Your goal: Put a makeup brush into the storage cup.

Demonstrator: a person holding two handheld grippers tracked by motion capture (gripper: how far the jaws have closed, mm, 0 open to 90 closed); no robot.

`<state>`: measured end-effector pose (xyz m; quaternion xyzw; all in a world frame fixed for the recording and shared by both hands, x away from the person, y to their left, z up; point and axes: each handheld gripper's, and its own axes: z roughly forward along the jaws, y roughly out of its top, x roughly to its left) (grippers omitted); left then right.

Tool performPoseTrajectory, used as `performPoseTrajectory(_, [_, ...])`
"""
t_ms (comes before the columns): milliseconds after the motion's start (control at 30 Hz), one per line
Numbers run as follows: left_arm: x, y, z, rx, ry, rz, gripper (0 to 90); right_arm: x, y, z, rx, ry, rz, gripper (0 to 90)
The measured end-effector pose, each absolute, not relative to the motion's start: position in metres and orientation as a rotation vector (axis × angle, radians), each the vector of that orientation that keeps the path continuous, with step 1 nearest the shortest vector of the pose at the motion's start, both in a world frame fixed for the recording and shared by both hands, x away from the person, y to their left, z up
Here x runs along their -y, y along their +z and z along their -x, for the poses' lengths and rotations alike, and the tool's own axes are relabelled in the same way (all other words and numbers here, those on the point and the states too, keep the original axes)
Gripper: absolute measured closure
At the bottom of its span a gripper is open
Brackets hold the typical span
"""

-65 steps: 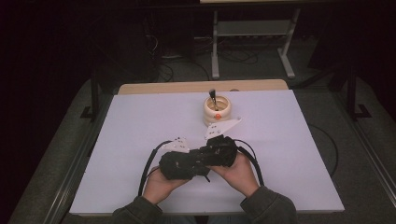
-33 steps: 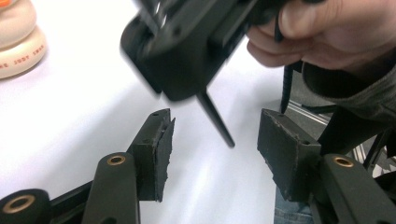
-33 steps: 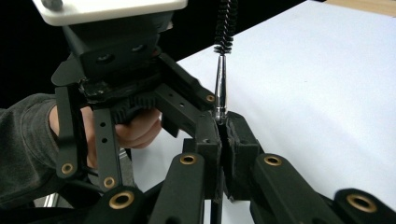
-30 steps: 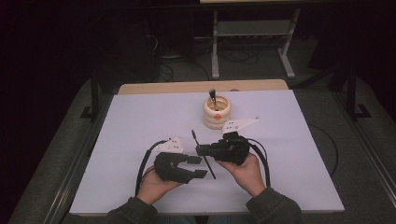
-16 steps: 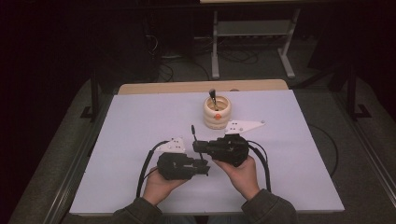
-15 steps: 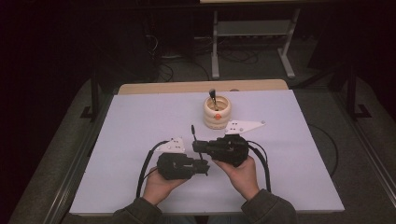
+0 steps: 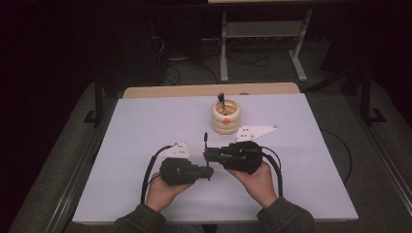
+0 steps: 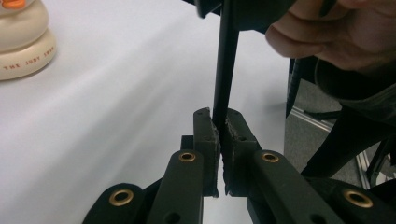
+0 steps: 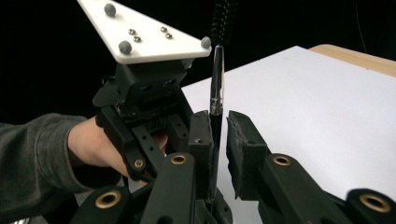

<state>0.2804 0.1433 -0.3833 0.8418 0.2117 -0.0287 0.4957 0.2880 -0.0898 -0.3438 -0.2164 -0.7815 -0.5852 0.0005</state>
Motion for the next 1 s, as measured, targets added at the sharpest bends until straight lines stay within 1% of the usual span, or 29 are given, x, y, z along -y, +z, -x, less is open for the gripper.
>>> performPoseTrajectory(167, [-0.143, -0.384, -0.281, -0.509, -0.055, -2.068, 85.7, 0.091, -0.339, -0.287, 2.490, -1.813, 0.674, 78.6])
performPoseTrajectory(267, [-0.142, -0.384, -0.280, -0.507, -0.054, -2.074, 85.6, 0.090, -0.337, -0.287, 2.504, -1.813, 0.660, 80.4])
performPoseTrajectory(300, [-0.141, -0.385, -0.280, -0.504, -0.047, -2.073, 85.6, 0.089, -0.335, -0.287, 2.521, -1.796, 0.649, 83.6])
performPoseTrajectory(367, [-0.141, -0.385, -0.280, -0.503, -0.047, -2.074, 85.4, 0.089, -0.335, -0.288, 2.520, -1.791, 0.646, 84.0])
performPoseTrajectory(433, [-0.142, -0.385, -0.280, -0.494, -0.033, -2.089, 84.1, 0.088, -0.334, -0.287, 2.524, -1.775, 0.642, 84.7])
performPoseTrajectory(533, [-0.142, -0.386, -0.279, -0.516, -0.031, -2.099, 74.4, 0.090, -0.335, -0.289, 2.543, -1.771, 0.646, 84.8])
performPoseTrajectory(600, [-0.145, -0.388, -0.279, -0.534, -0.021, -2.097, 72.4, 0.092, -0.335, -0.290, 2.543, -1.762, 0.659, 84.9])
performPoseTrajectory(1000, [-0.160, -0.394, -0.279, -0.558, 0.031, -2.118, 70.1, 0.103, -0.336, -0.300, 2.572, -1.727, 0.718, 84.9])
